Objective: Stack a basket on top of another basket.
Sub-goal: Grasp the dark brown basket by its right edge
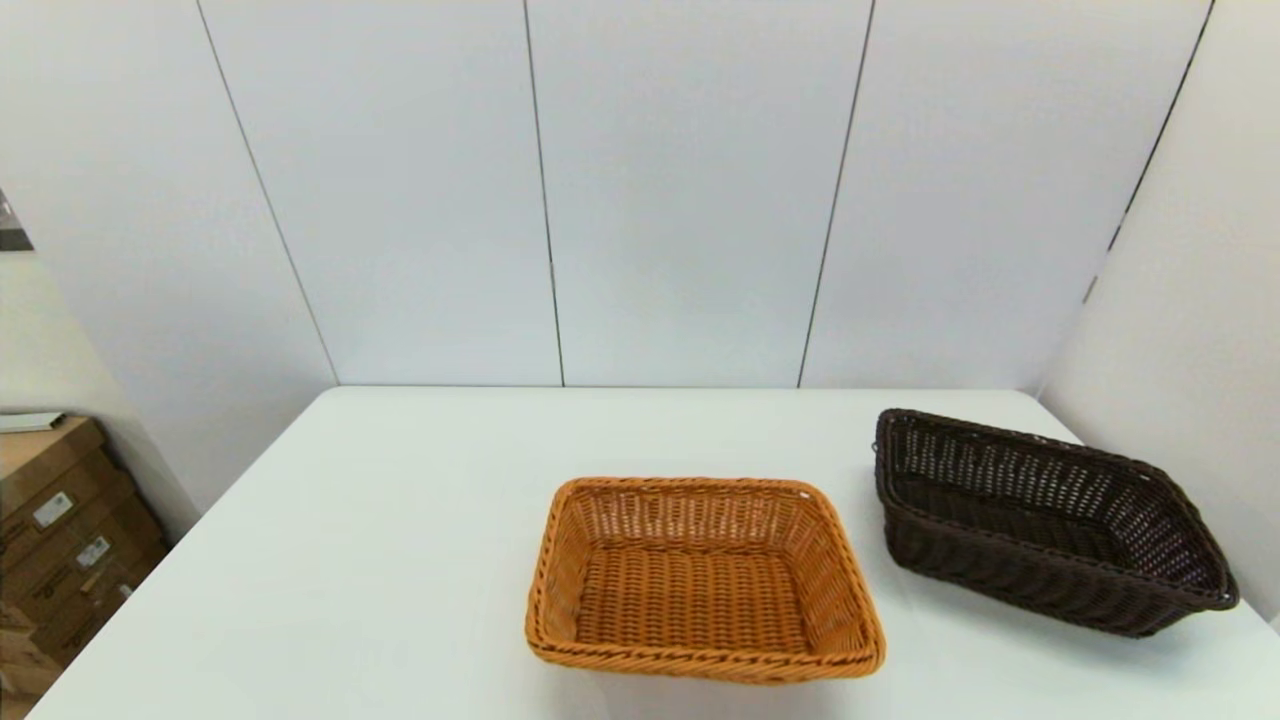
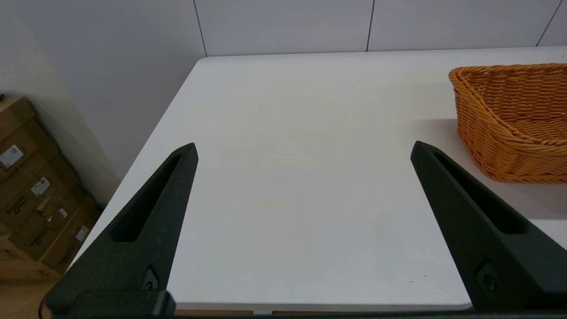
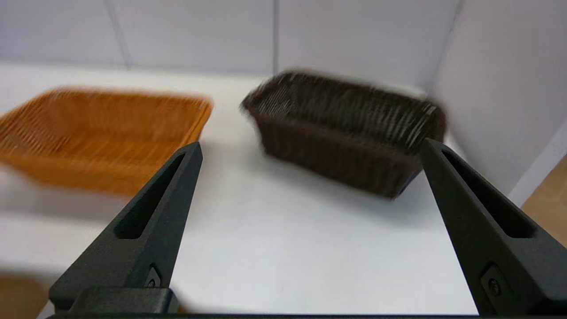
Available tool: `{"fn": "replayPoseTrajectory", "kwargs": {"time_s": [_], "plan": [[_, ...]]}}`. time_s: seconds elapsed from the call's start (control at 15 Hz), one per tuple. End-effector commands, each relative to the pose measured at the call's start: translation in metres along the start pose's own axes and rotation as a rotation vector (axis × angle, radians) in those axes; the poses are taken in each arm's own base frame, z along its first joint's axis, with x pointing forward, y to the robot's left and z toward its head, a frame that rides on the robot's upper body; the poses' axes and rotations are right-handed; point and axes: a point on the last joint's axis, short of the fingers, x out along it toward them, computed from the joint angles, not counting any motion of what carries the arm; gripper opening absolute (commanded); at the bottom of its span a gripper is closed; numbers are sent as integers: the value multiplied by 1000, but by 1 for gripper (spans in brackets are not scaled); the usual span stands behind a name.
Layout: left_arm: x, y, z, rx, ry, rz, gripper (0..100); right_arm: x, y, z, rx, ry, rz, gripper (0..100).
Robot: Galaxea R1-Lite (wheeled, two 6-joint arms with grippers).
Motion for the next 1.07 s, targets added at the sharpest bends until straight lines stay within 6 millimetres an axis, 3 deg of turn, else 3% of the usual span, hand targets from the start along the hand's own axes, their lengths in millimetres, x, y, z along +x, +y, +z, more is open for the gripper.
{"fn": "replayPoseTrajectory", "kwargs": {"time_s": [0.07, 0.33, 0.6, 0.8, 1.07], "plan": [[0, 0, 0, 0, 0, 1, 100, 5, -1, 27, 25, 126, 6, 100], [0, 0, 0, 0, 0, 1, 100, 41, -5, 64, 78, 302, 0, 100], [0, 0, 0, 0, 0, 1, 100, 128, -13, 101, 230, 572, -53, 100], [0, 0, 0, 0, 0, 1, 100, 200, -33, 102, 306, 748, -156, 100], [0, 0, 0, 0, 0, 1, 100, 270, -81, 79, 399, 898, -324, 100]]}}
